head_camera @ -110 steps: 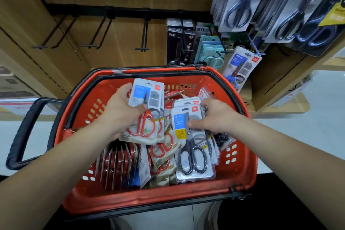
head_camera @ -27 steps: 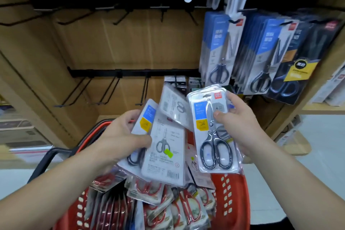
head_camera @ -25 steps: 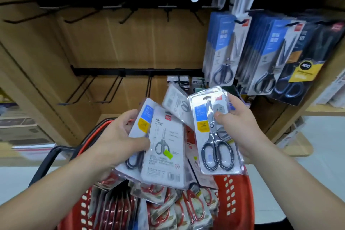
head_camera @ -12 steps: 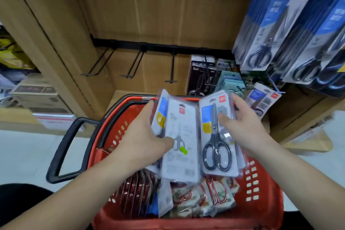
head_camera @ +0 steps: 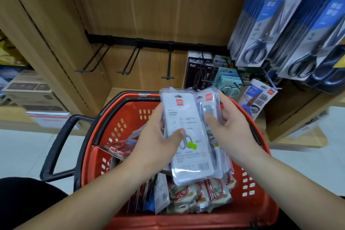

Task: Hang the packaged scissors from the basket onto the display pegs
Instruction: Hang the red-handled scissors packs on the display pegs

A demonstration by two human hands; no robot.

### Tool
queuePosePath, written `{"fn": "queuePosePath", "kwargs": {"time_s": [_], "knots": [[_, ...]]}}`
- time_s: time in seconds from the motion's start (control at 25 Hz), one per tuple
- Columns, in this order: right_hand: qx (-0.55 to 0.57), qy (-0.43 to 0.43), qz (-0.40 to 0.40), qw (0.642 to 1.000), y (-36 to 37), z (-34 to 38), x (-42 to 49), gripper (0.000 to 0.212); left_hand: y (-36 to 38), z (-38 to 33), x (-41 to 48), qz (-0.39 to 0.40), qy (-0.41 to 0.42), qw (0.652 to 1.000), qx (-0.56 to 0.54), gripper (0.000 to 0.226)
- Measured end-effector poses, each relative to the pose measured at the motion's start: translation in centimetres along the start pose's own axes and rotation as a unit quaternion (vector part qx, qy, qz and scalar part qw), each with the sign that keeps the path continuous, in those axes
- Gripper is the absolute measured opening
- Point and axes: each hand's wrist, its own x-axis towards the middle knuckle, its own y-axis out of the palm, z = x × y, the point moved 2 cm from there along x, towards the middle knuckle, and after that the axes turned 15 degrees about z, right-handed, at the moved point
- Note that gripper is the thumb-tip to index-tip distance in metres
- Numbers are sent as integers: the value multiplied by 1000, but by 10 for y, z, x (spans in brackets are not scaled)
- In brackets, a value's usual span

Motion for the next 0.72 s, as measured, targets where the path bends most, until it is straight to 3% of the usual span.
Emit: {"fn": "queuePosePath", "kwargs": {"time_s": [0.2, 0.52, 0.72], "knots": [[10, -19, -53, 998, -21, 13, 8, 72, -24, -12, 8, -57, -3, 998, 18, 69], [4, -104, -95, 990, -41, 57, 21, 71, -32, -68, 12, -38, 68, 991, 112, 103], [14, -164, -122, 979, -63, 98, 33, 73, -53, -117, 33, -50, 126, 979, 154, 103]]}}
